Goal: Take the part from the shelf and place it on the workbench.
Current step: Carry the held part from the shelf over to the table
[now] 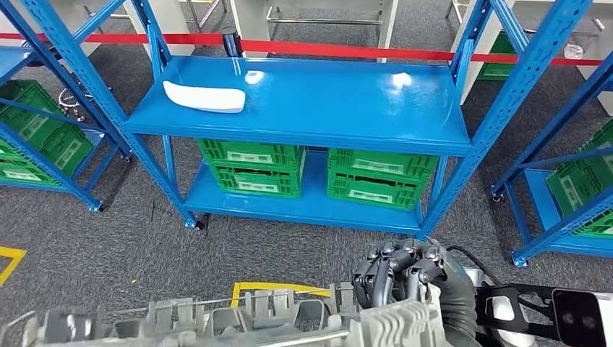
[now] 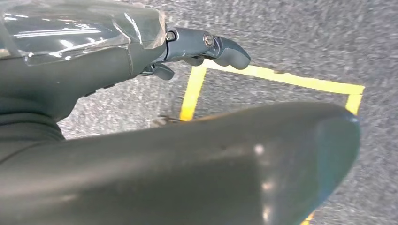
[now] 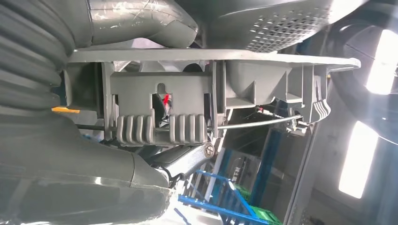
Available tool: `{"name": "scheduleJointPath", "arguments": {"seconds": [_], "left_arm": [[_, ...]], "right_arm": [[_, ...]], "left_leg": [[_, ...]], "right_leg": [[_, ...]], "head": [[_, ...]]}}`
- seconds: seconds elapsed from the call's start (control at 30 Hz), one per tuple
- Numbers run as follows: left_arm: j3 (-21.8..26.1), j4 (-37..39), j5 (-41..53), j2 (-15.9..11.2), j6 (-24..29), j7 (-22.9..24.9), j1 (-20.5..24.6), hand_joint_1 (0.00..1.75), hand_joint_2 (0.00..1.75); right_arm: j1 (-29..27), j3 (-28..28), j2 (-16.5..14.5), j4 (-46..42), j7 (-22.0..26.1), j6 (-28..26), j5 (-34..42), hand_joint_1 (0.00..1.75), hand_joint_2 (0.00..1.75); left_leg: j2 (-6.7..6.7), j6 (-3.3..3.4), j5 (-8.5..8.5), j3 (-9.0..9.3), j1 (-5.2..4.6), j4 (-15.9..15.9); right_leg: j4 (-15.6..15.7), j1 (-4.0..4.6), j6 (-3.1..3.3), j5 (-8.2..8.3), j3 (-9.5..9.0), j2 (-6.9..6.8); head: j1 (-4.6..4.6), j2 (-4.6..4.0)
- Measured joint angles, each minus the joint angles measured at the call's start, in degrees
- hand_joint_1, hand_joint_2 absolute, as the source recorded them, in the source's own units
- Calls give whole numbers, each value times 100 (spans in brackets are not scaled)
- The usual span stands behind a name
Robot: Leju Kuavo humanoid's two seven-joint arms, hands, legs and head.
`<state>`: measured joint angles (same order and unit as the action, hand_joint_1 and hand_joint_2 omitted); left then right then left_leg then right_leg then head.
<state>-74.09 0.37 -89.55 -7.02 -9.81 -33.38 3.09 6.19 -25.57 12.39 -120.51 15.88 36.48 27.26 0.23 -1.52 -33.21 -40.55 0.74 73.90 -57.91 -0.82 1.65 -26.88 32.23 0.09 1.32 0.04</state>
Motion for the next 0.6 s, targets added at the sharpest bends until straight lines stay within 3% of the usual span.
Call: {"name": "scheduleJointPath", "arguments": {"seconds": [0.03, 0.1, 0.17, 0.23, 0.3, 0.33, 0.37, 0.43, 0.47, 0.5, 0.53, 0.57, 0.6], "left_arm": [[-23, 0, -3, 4, -17, -6, 7, 0, 0], [-46, 1, -11, 1, -51, -35, 20, 0, 0], [-51, 5, -18, -29, -80, -80, 36, 0, 0], [-49, 11, -19, -59, -97, -112, 54, 0, 0], [-45, 13, -19, -70, -97, -121, 68, 0, 0], [-43, 13, -19, -69, -97, -123, 75, 0, 0], [-40, 13, -19, -66, -98, -123, 80, 0, 0], [-35, 13, -17, -43, -99, -124, 86, 0, 0], [-32, 13, -18, -30, -98, -123, 85, 0, 0], [-29, 13, -18, -15, -97, -123, 85, 0, 0], [-26, 13, -19, -2, -93, -122, 87, 0, 0], [-22, 13, -19, 9, -84, -117, 88, 0, 0], [-19, 13, -19, 19, -63, -106, 90, 0, 0]], "right_arm": [[9, 5, 11, 1, 60, 42, -41, 150, 175], [51, 7, 43, 4, 198, 155, -78, 150, 175], [120, 0, 68, 8, 305, 241, -109, 150, 175], [185, -9, 78, 16, 349, 278, -143, 150, 175], [220, -15, 87, 28, 366, 283, -163, 150, 175], [237, -18, 94, 37, 374, 284, -170, 150, 175], [260, -21, 100, 44, 380, 284, -175, 150, 175], [299, -27, 111, 60, 387, 285, -182, 150, 175], [307, -30, 117, 69, 390, 284, -186, 150, 175], [308, -33, 124, 80, 392, 283, -195, 150, 175], [311, -35, 134, 92, 396, 281, -208, 150, 175], [315, -36, 147, 104, 403, 278, -221, 150, 175], [319, -34, 167, 115, 417, 275, -229, 150, 175]], "left_leg": [[-7, 19, 91, 98, -3, 44], [-104, 122, 367, 587, -22, -461], [-309, 267, 349, 1190, -55, -1310], [-395, 343, 247, 1437, -112, -1736], [-287, 380, 386, 1393, -150, -1853], [-223, 416, 492, 1351, -144, -1921], [-154, 439, 608, 1289, -130, -1986], [-35, 460, 788, 1122, -109, -2025], [20, 445, 864, 1020, -107, -2020], [69, 429, 937, 915, -100, -2009], [116, 405, 1011, 799, -89, -1987], [148, 373, 1076, 676, -70, -1950], [177, 336, 1133, 551, -53, -1884]], "right_leg": [[-4, 15, -7, 71, 82, 24], [-5, 39, -20, 206, 235, 86], [-2, 45, -54, 327, 324, 148], [17, 1, -127, 444, 374, 211], [61, -33, -195, 544, 428, 266], [7, -28, -187, 471, 487, 248], [-136, -16, -160, 304, 566, 211], [-740, -20, -101, -225, 756, 109], [-1101, -36, -124, -399, 819, 87], [-1399, -56, -184, -453, 840, 71], [-1574, -79, -274, -389, 794, 59], [-1552, -103, -371, -243, 656, 45], [-1322, -131, -449, -122, 408, 26]], "head": [[1, 0], [-1, 0], [-9, 0], [-5, 0], [7, 0], [-1, 0], [-13, 0], [-36, 0], [-40, 0], [-40, 0], [-41, 0], [-42, 0], [-43, 0]]}}
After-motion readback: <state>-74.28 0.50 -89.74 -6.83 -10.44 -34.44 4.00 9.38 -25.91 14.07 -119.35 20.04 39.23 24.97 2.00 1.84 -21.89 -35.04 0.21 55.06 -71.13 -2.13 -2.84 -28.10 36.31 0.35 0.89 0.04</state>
